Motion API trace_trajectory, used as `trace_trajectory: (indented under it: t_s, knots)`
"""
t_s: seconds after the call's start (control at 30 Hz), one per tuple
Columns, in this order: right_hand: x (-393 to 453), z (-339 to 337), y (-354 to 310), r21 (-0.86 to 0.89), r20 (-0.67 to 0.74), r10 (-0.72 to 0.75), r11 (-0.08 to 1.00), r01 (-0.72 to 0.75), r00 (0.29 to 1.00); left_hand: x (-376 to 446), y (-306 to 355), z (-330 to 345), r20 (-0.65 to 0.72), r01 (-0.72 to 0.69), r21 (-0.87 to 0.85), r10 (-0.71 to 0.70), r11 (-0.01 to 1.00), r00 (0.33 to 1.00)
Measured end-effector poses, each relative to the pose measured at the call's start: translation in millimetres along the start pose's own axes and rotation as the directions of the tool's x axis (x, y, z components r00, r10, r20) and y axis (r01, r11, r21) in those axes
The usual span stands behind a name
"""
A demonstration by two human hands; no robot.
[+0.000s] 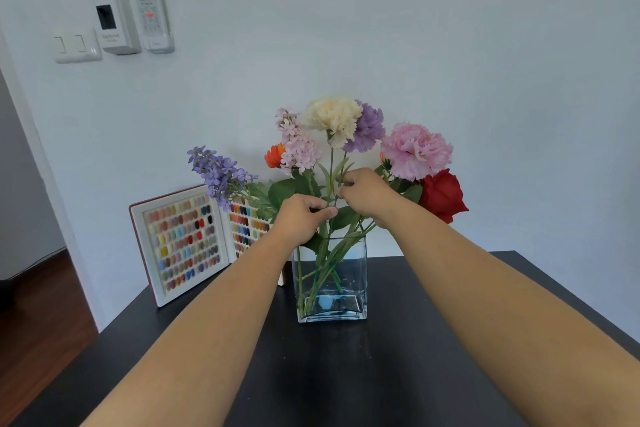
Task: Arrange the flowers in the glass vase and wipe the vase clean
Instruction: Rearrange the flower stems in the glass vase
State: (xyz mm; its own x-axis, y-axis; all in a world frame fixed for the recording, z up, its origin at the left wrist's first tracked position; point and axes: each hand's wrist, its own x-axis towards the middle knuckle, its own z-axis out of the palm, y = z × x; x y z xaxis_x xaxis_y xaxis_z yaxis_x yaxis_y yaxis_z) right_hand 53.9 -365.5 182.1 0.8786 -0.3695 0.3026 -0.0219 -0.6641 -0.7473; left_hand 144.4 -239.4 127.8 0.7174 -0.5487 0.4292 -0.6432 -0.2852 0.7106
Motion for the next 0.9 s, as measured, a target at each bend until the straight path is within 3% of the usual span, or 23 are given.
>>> trace_trajectory:
  t_s: [0.1, 0.17, 0.27, 0.33, 0.4, 0.57, 0.8, 0.9]
  knots:
    - [-16.8, 4.4, 8.8, 0.176, -0.013, -0.026, 0.984, 0.027, 1.000, 0.5, -3.6, -0.6, -0.029, -0.013, 0.003, 0.013, 1.000, 1.000]
    - [-39.3, 15.7, 27.2, 0.313, -0.117, -0.011, 0.948, 0.047, 0.993, 0.7, -5.8, -1.6, -0.048, -0.007, -0.003, 0.007, 1.000, 0.999]
    - [-79.2, 36.6, 70.1, 0.423, -0.276, 0.171, 0.905, -0.041, 0.946, 1.5, -6.7, -1.1, -0.055, 0.018, -0.011, -0.018, 1.000, 0.998]
    - [-93.2, 43.4, 94.7, 0.520, -0.269, 0.330, 0.841, -0.152, 0.905, 2.1, -7.1, 1.0, -0.068, 0.022, -0.010, -0.022, 1.000, 0.997]
    - [-90.3, 41.8, 107.9, 0.564, -0.257, 0.394, 0.803, -0.194, 0.882, 2.8, -7.7, 3.6, -0.086, 0.015, -0.005, -0.015, 1.000, 0.996]
    - [-58.6, 30.4, 100.1, 0.480, -0.248, 0.270, 0.869, -0.125, 0.930, 2.9, -9.9, 5.3, -0.105, 0.022, 0.027, -0.019, 0.999, 0.994]
    - [-33.0, 31.6, 94.5, 0.484, -0.300, 0.197, 0.875, -0.029, 0.933, -1.2, -6.3, 5.5, -0.127, 0.046, 0.015, -0.044, 0.999, 0.991]
    - [-25.8, 29.0, 92.3, 0.407, -0.329, 0.144, 0.913, 0.003, 0.933, -1.0, -6.0, 3.8, -0.115, 0.045, 0.035, -0.041, 0.998, 0.992]
